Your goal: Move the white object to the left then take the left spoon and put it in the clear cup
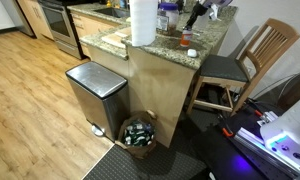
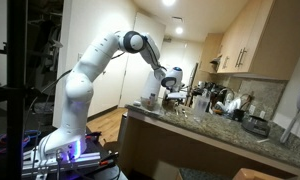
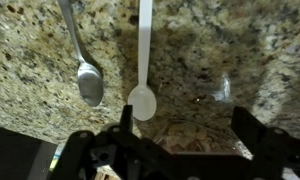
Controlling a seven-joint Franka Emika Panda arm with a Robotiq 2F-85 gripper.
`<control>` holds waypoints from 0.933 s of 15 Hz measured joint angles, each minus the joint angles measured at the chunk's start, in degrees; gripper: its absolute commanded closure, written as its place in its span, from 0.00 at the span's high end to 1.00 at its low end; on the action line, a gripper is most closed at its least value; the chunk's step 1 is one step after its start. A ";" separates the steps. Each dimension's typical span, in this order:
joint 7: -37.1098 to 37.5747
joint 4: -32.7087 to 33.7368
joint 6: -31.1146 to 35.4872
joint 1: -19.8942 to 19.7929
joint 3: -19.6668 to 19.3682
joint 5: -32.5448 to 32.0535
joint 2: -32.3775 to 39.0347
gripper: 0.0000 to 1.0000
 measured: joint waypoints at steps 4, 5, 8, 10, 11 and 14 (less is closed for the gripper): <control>-0.65 4.03 0.65 -2.30 1.65 1.31 3.65 1.00; -0.65 5.00 0.63 -2.90 2.00 1.77 4.61 1.00; -0.49 6.36 0.50 -3.78 2.50 2.03 6.33 1.00; -0.35 6.37 0.51 -3.62 2.58 2.03 6.19 1.00; -0.32 6.37 0.51 -3.59 2.62 2.03 6.17 1.00; 0.23 6.35 0.47 -3.59 2.63 1.92 6.39 1.00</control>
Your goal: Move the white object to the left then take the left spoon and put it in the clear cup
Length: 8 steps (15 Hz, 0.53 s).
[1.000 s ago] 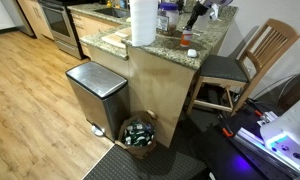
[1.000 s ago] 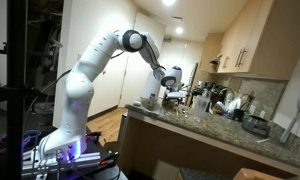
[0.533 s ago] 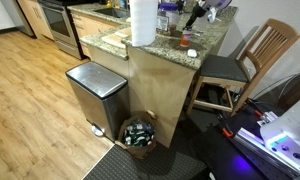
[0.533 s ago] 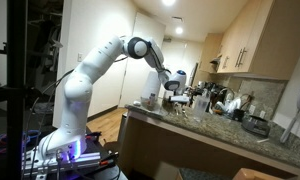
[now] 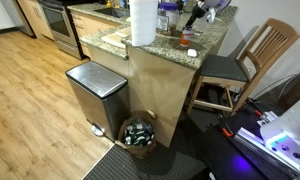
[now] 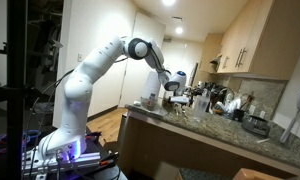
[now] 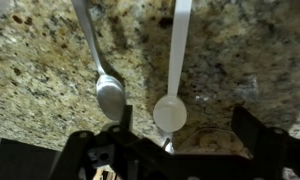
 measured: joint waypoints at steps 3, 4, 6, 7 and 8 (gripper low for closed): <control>0.67 -0.02 -0.10 -0.06 0.04 0.02 1.13 1.00; 0.70 0.06 0.03 -0.13 0.12 0.12 1.77 1.00; 0.73 0.37 -0.19 -0.50 0.60 0.15 1.97 1.00; 0.73 0.37 -0.19 -0.56 0.83 0.14 1.99 1.00; 0.73 0.40 -0.19 -0.56 1.05 0.14 2.03 1.00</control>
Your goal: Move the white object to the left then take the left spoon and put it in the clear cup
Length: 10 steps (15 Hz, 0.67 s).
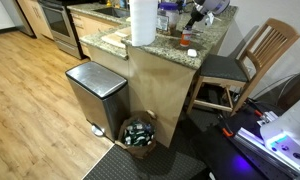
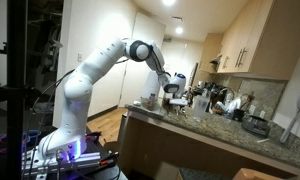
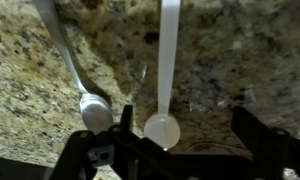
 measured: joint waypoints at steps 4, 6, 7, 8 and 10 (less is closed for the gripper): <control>0.00 0.02 0.00 0.00 0.39 0.00 0.06 1.00; 0.23 0.03 0.09 0.01 0.40 -0.06 0.04 1.00; 0.29 0.03 0.09 -0.01 0.43 -0.01 0.04 1.00; 0.62 0.03 0.09 -0.01 0.48 0.02 0.04 1.00; 2.12 0.03 0.08 -0.02 0.67 0.35 0.04 1.00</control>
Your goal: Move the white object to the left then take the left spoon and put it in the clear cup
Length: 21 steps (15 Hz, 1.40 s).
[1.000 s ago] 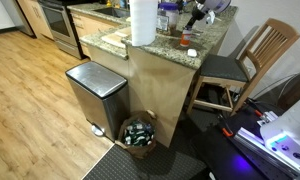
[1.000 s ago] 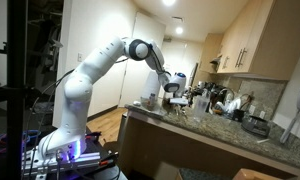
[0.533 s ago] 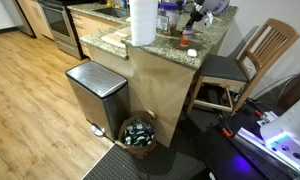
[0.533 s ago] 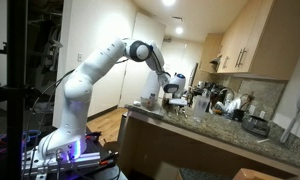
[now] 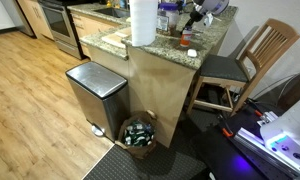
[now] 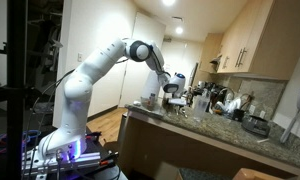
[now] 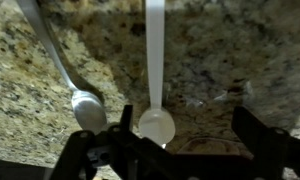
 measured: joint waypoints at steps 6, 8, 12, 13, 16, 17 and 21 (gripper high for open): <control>6.13 0.00 0.14 0.03 0.88 0.99 0.00 1.00; 8.29 0.00 0.18 0.03 0.86 0.96 0.00 1.00; 10.78 0.00 0.18 0.15 0.79 0.48 0.00 1.00; 10.78 0.00 0.18 0.15 0.83 0.48 0.00 1.00; 13.29 -0.07 0.01 1.39 -1.34 -5.20 -0.01 1.00; 15.70 0.08 -0.11 2.56 -3.09 -8.87 -0.23 1.00; 19.20 0.50 -0.50 4.39 -6.40 -17.74 -0.68 1.00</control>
